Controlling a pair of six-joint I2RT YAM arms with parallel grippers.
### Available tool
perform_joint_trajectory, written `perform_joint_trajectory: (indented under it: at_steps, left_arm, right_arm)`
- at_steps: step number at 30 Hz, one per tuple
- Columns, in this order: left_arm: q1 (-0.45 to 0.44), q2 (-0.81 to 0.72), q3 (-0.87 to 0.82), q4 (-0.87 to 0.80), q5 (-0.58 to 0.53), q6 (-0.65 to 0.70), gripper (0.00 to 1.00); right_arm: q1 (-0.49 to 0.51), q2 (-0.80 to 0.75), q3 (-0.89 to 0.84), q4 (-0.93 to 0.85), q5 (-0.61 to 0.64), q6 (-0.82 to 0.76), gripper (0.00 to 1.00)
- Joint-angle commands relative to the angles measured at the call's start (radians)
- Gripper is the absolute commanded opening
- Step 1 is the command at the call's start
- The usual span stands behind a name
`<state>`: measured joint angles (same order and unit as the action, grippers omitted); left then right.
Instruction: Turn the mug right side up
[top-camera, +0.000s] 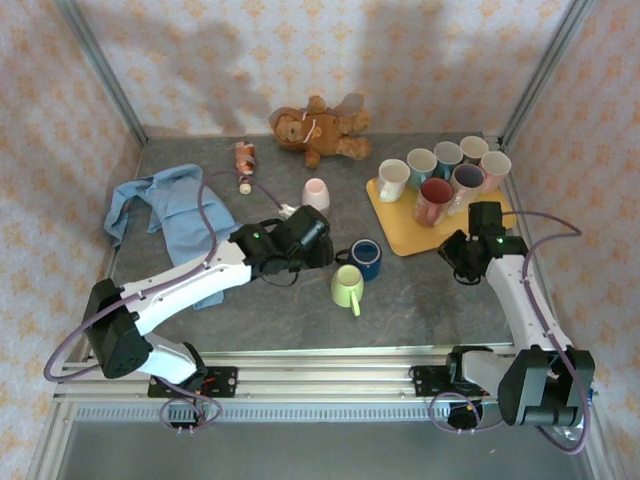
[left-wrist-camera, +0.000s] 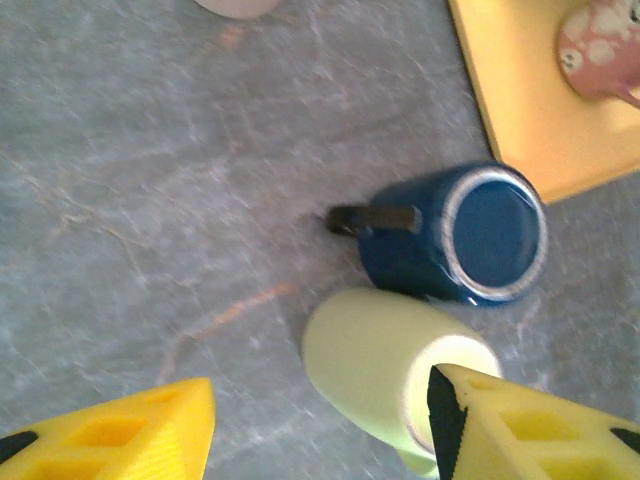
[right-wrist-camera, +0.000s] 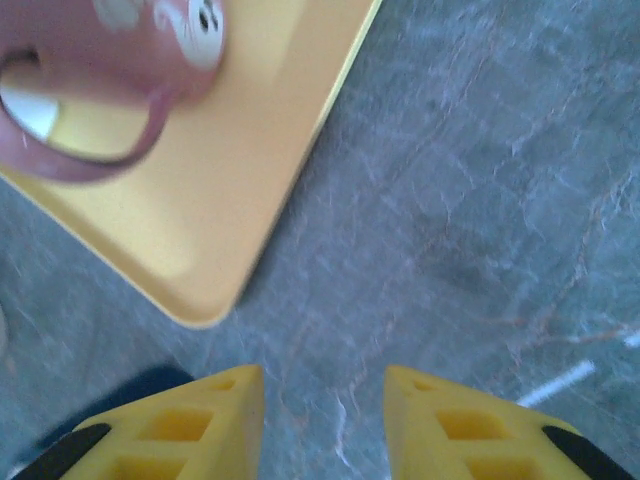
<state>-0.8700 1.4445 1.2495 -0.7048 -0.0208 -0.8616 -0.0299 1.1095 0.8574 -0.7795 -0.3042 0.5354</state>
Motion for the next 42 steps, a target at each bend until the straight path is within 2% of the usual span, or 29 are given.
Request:
perform_joint_trajectory:
  at_steps: [1, 5, 12, 21, 29, 35, 42]
  left_arm:
    - [-0.056, 0.015, 0.041, -0.080, -0.098, -0.124, 0.57]
    - [-0.144, 0.061, 0.094, -0.137, -0.147, -0.182, 0.52]
    - [-0.261, 0.203, 0.199, -0.201, -0.141, -0.258, 0.52]
    - [-0.255, 0.331, 0.272, -0.293, -0.024, -0.373, 0.51]
    - [-0.241, 0.369, 0.263, -0.250, 0.014, -0.471, 0.46]
    - [-0.233, 0.443, 0.335, -0.283, 0.046, -0.480, 0.44]
    - [-0.228, 0.492, 0.335, -0.276, 0.093, -0.507, 0.41]
  right_arm:
    - [0.030, -0.016, 0.047, -0.123, 0.007, -0.076, 0.36]
    - [0.035, -0.020, 0.049, -0.132, -0.010, -0.091, 0.36]
    - [0.035, -0.009, 0.072, -0.150, -0.042, -0.128, 0.37]
    - [0.035, -0.010, 0.066, -0.097, -0.059, -0.129, 0.38]
    - [0.035, -0.001, 0.034, -0.046, -0.081, -0.116, 0.38]
    - [0.035, 0.013, 0.037, -0.026, -0.088, -0.124, 0.38]
    - [0.035, 0.018, 0.034, -0.023, -0.111, -0.142, 0.38]
